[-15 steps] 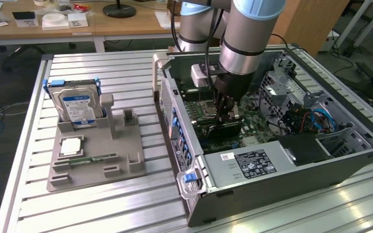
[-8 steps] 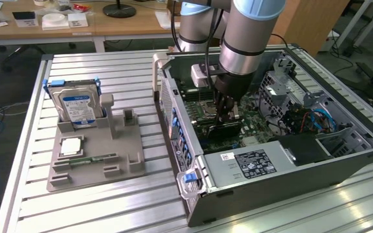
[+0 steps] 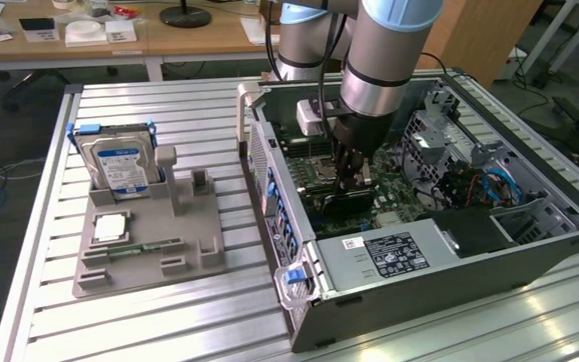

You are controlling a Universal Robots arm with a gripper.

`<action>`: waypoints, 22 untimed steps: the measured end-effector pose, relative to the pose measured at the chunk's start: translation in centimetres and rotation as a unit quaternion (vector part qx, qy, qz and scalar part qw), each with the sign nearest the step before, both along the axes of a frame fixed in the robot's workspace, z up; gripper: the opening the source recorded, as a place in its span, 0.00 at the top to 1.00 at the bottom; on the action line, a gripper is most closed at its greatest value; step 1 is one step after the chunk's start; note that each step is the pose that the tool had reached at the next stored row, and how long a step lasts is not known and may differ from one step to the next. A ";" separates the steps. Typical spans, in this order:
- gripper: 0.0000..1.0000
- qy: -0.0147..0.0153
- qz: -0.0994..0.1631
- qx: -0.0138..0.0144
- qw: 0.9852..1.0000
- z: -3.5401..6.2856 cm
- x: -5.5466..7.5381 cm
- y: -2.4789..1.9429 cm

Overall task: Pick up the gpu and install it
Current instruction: 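Press down on the gpu until it lock into place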

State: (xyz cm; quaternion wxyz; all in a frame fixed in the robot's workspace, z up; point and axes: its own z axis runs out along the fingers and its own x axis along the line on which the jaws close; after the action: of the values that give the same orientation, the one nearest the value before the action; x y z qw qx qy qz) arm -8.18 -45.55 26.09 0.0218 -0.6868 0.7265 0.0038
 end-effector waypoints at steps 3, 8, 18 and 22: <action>0.89 0.000 0.000 0.001 1.000 0.10 0.0 0.01; 0.89 0.000 0.000 -0.001 1.000 1.00 0.0 0.00; 0.89 0.000 0.000 -0.001 1.000 2.72 0.0 0.00; 0.89 0.000 0.000 -0.001 1.000 3.29 0.0 0.00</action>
State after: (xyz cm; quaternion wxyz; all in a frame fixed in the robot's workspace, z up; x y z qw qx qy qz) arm -8.18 -45.55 29.38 0.0208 -0.6868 0.7265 0.0027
